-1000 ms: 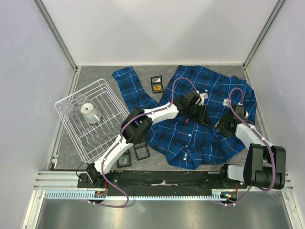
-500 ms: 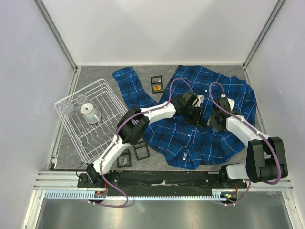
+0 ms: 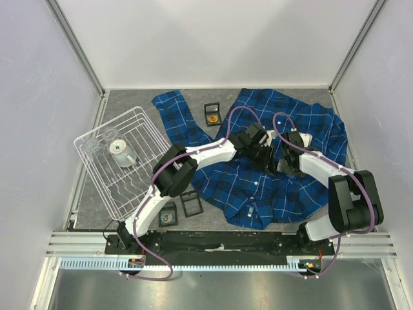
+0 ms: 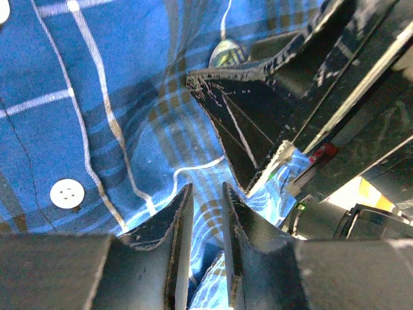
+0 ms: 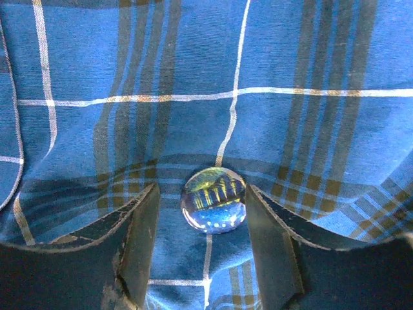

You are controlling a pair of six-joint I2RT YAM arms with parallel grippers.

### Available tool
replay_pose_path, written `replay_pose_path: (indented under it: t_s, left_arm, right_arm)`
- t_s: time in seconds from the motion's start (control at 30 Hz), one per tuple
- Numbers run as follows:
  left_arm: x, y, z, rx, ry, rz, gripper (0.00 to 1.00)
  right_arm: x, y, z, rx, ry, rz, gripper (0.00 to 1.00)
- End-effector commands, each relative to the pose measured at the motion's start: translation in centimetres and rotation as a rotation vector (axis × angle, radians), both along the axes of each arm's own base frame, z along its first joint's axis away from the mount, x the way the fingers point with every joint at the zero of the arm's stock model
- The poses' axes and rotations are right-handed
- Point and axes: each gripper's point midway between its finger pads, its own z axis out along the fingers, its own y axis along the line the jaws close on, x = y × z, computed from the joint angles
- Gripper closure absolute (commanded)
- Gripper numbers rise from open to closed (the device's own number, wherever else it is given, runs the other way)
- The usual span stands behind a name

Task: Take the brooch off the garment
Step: Remove the brooch from the clothes.

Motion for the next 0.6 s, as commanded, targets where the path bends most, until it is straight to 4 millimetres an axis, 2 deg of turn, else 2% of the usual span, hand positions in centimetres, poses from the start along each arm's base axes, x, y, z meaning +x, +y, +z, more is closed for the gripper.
replay_pose_path:
  t_s: [0.0,0.1,0.2,0.37,0.47,0.53,0.57]
  left_arm:
    - [-1.1,-0.5,1.0,-0.042,0.005,-0.025,0.69]
    - [-1.3,-0.3,0.8,-0.035,0.012,-0.021,0.69]
    - [-1.3,-0.2,1.0,-0.036,0.007,-0.016,0.69]
    - [-1.1,-0.2,1.7,-0.048,0.002,-0.012,0.69]
    - [-1.1,-0.1,2.3,-0.054,-0.006,-0.012,0.69]
    - [-0.7,0.1,3.0,-0.063,-0.016,-0.005,0.69]
    - [-0.6,0.1,3.3,-0.066,-0.022,-0.004,0.68]
  right_arm:
    - [0.5,0.3,-0.7,0.011,0.0,0.007,0.33]
    - [-0.3,0.3,-1.5,0.017,0.033,0.0,0.25]
    - [-1.4,-0.1,-2.5,0.003,0.078,-0.026,0.21]
    - [-2.2,0.3,-3.9,0.017,0.146,-0.04,0.21]
    - [-2.3,0.4,-4.1,0.026,0.151,-0.042,0.3]
    - [-2.2,0.8,-3.9,0.05,0.142,-0.034,0.46]
    - [-1.5,1.1,-3.2,0.064,0.098,-0.033,0.53]
